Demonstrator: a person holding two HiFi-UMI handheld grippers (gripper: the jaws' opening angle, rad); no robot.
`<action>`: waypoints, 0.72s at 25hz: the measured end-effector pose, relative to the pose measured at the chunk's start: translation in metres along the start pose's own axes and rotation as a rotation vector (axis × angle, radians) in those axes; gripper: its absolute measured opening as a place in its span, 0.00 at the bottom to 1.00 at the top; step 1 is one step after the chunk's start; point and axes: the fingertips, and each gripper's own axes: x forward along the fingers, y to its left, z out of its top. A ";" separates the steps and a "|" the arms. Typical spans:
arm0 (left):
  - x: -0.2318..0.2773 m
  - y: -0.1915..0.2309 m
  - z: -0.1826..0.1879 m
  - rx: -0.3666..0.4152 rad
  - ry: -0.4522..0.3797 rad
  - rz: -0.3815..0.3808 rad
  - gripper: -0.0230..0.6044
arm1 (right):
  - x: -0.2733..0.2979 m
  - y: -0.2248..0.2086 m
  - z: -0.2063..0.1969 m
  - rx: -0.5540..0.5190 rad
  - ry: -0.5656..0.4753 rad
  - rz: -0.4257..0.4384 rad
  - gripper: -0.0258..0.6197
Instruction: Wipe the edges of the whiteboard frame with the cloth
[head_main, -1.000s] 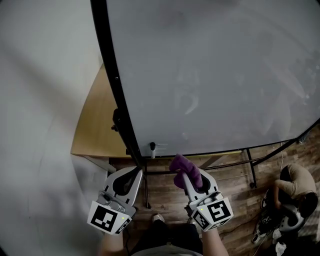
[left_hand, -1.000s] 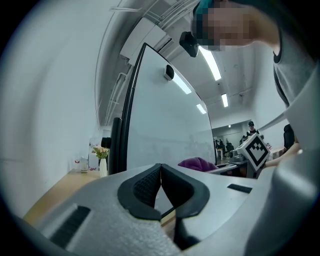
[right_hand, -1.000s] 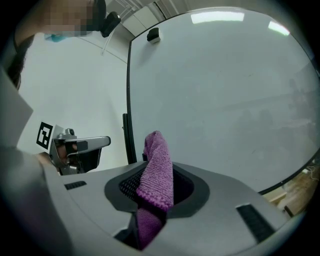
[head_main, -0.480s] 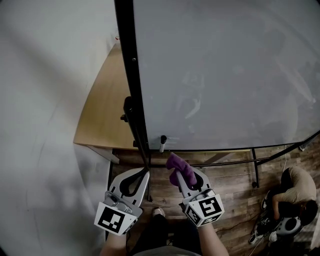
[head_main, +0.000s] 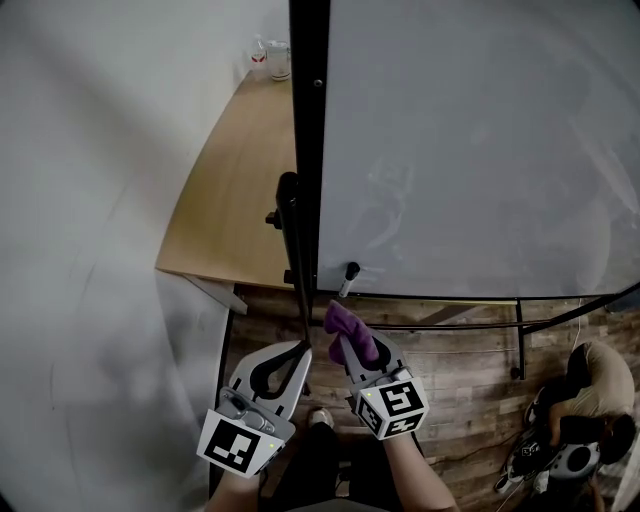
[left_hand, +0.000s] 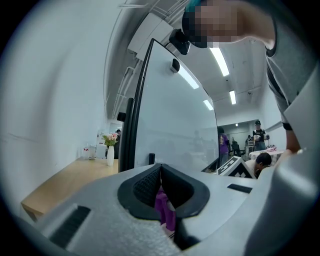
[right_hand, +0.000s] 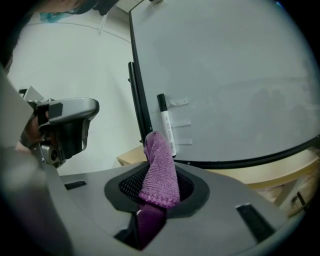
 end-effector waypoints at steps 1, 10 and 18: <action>-0.001 0.001 -0.002 -0.001 0.003 0.002 0.06 | 0.005 0.001 -0.005 0.006 0.008 0.001 0.16; -0.008 0.012 -0.017 -0.012 0.027 0.027 0.06 | 0.045 0.000 -0.029 0.000 0.068 0.005 0.16; -0.010 0.020 -0.020 -0.009 0.033 0.041 0.06 | 0.078 -0.005 -0.035 -0.009 0.102 -0.029 0.16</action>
